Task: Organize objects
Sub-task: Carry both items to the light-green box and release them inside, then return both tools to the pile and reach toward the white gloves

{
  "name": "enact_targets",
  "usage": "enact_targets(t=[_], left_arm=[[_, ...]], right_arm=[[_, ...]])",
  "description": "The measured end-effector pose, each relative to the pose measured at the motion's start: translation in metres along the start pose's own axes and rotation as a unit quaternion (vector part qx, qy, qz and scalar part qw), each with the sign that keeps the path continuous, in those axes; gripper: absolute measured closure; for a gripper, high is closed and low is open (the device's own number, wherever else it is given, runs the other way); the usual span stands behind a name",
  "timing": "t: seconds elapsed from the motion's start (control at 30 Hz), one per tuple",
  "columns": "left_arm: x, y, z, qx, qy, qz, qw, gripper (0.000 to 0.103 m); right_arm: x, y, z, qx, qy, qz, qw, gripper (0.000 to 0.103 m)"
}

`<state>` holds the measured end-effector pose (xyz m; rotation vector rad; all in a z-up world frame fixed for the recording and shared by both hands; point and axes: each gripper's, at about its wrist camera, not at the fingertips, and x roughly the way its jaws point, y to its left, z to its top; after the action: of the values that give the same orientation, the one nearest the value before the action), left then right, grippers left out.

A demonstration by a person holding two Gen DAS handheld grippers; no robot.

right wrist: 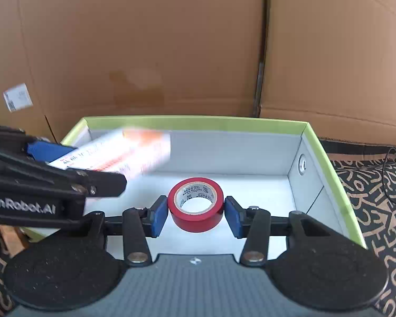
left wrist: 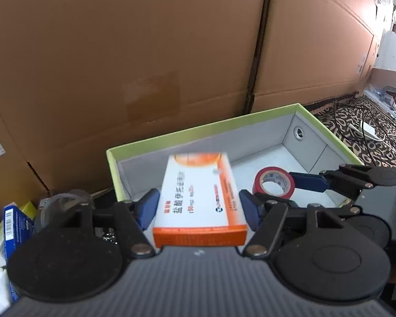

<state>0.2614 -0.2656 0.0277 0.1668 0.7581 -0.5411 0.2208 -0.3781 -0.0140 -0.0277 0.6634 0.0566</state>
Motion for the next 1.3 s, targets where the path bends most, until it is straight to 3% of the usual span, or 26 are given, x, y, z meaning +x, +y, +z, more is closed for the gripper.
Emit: enact_targets(t=[0.03, 0.07, 0.1, 0.13, 0.2, 0.33, 0.53, 0.83, 1.07, 1.3], left_arm=[[0.001, 0.002, 0.0, -0.004, -0.006, -0.002, 1.0, 0.033], [0.001, 0.003, 0.0, -0.006, -0.014, -0.003, 0.9999, 0.016], [-0.002, 0.003, -0.001, -0.008, -0.026, -0.004, 0.9996, 0.006], [-0.005, 0.003, -0.002, -0.008, -0.042, -0.003, 0.9991, 0.0], [-0.009, 0.005, -0.004, -0.006, -0.052, -0.004, 0.9986, 0.0], [-0.018, 0.008, -0.001, -0.022, -0.059, -0.008, 0.998, 0.0], [-0.076, 0.01, -0.006, -0.038, -0.111, -0.005, 0.9931, 0.0], [-0.16, 0.03, -0.064, -0.071, -0.147, 0.037, 0.986, 0.0], [-0.189, 0.073, -0.122, -0.112, -0.126, 0.077, 0.9828, 0.0], [-0.174, 0.111, -0.163, -0.141, -0.089, 0.102, 0.9807, 0.0]], right_arm=[[0.003, 0.001, -0.001, -0.005, 0.004, -0.004, 1.0, 0.052], [0.006, 0.002, -0.002, -0.012, 0.008, -0.007, 1.0, 0.052], [0.008, 0.003, -0.002, -0.018, 0.011, -0.009, 1.0, 0.05], [0.009, 0.001, 0.0, -0.023, 0.011, -0.012, 1.0, 0.042], [0.004, 0.002, 0.003, -0.028, 0.007, -0.02, 0.999, 0.034], [-0.012, 0.0, 0.007, -0.028, -0.014, -0.024, 0.999, 0.03], [-0.065, 0.005, 0.015, -0.021, -0.082, -0.024, 0.996, 0.019], [-0.128, 0.049, -0.02, -0.033, -0.145, 0.016, 0.989, 0.012], [-0.131, 0.09, -0.064, -0.021, -0.137, 0.064, 0.988, 0.01], [-0.114, 0.127, -0.101, -0.011, -0.098, 0.1, 0.99, 0.01]])
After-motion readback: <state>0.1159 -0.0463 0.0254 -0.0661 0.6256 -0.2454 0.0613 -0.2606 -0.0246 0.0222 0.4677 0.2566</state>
